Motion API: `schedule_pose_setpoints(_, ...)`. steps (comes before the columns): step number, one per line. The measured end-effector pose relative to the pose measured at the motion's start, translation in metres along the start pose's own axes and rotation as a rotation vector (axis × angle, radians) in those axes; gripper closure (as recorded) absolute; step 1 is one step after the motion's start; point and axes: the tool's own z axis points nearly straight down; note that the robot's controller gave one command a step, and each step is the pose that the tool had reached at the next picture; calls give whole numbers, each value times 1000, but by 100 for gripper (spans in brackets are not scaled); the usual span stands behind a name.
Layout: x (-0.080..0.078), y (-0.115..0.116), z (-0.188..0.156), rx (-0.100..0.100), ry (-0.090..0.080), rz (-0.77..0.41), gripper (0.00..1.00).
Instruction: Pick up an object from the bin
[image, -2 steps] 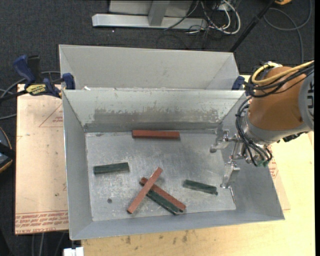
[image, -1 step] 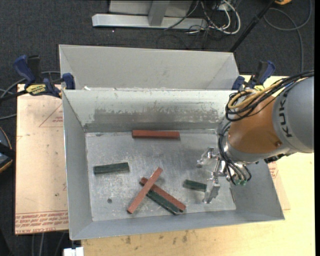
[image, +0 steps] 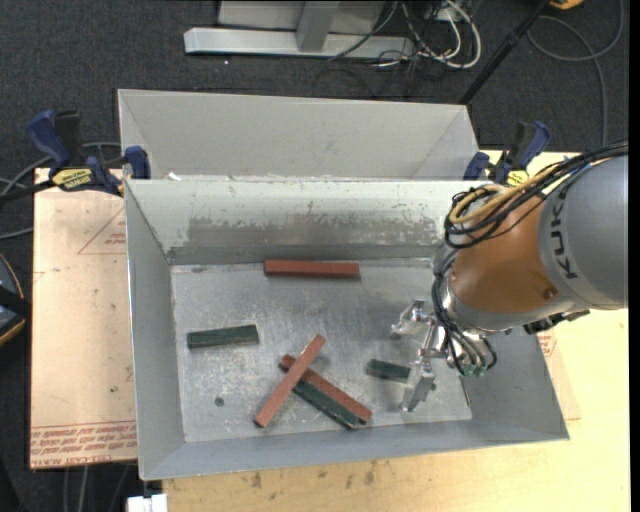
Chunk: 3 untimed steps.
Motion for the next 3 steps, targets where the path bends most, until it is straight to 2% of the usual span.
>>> schedule_pose_setpoints(1, 21, 20, -19, 0, 2, 65, 0)
schedule_pose_setpoints(2, 24, 20, 16, 0, -9, 13, 0)
schedule_pose_setpoints(3, 11, 21, 24, -1, -46, 70, 100)
